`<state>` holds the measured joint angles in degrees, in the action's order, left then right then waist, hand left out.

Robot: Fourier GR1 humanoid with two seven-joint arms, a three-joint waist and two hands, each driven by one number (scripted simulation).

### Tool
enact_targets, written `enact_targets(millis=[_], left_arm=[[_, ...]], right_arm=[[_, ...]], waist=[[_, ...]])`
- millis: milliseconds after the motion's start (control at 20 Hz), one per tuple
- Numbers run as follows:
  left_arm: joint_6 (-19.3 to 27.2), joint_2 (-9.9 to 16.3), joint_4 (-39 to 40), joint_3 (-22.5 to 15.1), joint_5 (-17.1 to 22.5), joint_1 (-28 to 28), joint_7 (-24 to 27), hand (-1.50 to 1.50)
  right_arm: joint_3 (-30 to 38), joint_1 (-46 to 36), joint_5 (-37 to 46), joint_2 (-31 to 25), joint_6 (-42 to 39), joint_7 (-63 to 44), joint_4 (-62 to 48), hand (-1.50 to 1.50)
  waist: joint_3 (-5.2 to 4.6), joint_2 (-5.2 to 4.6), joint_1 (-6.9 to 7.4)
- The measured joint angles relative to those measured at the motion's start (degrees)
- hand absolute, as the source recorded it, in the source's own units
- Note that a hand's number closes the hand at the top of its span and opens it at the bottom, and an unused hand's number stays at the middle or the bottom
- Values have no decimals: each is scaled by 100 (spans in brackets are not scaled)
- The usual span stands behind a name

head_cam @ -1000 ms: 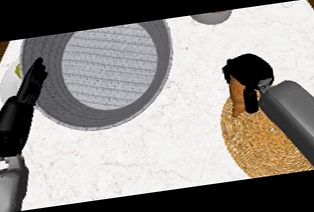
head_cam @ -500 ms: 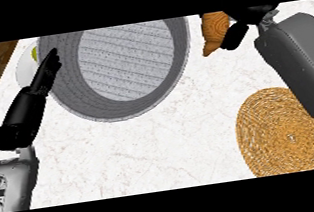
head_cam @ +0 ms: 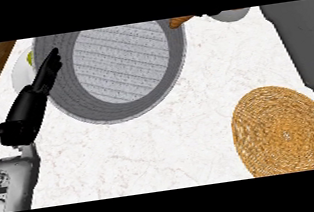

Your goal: Pick the croissant from the placemat and place it in the basket

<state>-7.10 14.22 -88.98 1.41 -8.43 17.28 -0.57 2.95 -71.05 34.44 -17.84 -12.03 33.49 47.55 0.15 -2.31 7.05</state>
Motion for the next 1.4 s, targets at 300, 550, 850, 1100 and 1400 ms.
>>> enact_targets(millis=[300, 550, 850, 1100, 1400], left_arm=[[74, 12, 95, 90, -40, -61, 20, 0], [49, 94, 41, 253, 37, -222, 7, 0], [94, 92, 68, 312, -13, -322, 58, 0], [78, 117, 44, 366, -11, -354, 41, 0], [58, 84, 9, 362, -9, -398, 11, 0]], right_arm=[[225, -1139, -430, 156, -733, 541, -925, 150], [225, -1997, -522, 375, -1173, 372, -1483, 150], [99, -2560, -461, 932, -1285, 18, -1792, 150], [-27, -2870, -335, 1338, -1305, -386, -2036, 150], [-355, -2978, -42, 1656, -1349, -735, -2224, 150]], waist=[[-19, 82, -187], [-24, 145, -333], [-24, 188, -483], [-25, 198, -524], [-25, 205, -552]])
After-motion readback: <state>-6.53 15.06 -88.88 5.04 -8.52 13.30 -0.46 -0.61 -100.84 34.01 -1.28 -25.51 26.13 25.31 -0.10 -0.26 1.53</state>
